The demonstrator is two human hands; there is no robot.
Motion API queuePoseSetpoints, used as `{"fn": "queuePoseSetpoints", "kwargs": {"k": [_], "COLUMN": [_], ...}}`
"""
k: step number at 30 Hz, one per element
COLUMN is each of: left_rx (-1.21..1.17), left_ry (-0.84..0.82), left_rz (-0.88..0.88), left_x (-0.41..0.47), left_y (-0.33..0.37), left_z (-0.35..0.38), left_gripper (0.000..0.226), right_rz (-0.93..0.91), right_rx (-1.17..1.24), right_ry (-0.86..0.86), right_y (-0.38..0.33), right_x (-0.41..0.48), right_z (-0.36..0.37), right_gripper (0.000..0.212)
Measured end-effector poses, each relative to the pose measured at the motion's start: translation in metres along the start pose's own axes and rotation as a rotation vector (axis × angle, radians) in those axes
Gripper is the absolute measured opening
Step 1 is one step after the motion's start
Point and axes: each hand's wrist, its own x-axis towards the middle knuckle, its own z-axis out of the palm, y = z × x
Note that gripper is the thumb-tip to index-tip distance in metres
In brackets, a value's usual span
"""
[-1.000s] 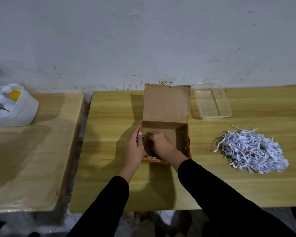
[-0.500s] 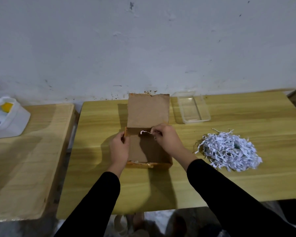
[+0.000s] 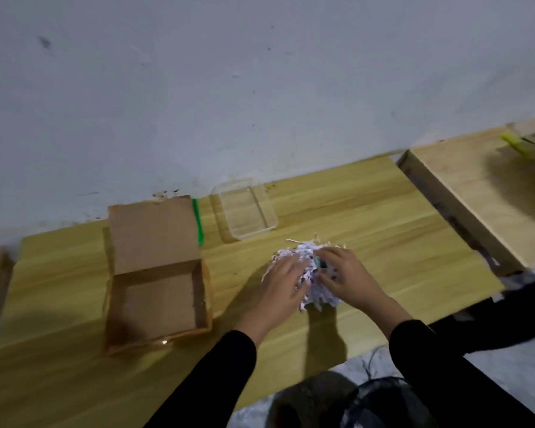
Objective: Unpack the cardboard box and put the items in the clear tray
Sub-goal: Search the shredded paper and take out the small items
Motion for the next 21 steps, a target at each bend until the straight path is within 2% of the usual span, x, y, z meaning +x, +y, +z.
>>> {"fn": "queuePoseSetpoints", "kwargs": {"k": [2, 4, 7, 11, 14, 18, 21], "left_rx": [0.181, 0.257, 0.160, 0.056, -0.021, -0.061, -0.053], "left_ry": [-0.078, -0.045, -0.003, 0.116, 0.164, 0.327, 0.290], "left_rz": [-0.012, -0.057, -0.119, -0.184, -0.240, -0.160, -0.051], "left_x": [0.011, 0.020, 0.022, 0.009, 0.005, 0.005, -0.001], "left_y": [0.003, 0.000, -0.018, -0.037, -0.039, -0.027, 0.003], "left_z": [0.024, 0.029, 0.016, -0.006, -0.013, -0.020, -0.004], "left_gripper": [0.076, 0.068, 0.050, 0.036, 0.035, 0.040, 0.042], "right_rz": [0.005, 0.025, 0.067, 0.092, 0.157, 0.116, 0.071], "right_rx": [0.015, 0.110, 0.253, 0.283, 0.283, 0.257, 0.187], "right_ry": [-0.042, -0.010, 0.027, 0.058, 0.093, 0.148, 0.145], "right_y": [0.019, 0.033, 0.044, 0.054, 0.056, 0.048, 0.046], "right_x": [-0.008, -0.011, -0.011, -0.007, -0.003, -0.002, -0.019], "right_z": [0.003, 0.000, -0.008, -0.016, -0.027, -0.036, -0.019], "right_gripper": [0.045, 0.039, 0.030, 0.026, 0.024, 0.024, 0.024]}}
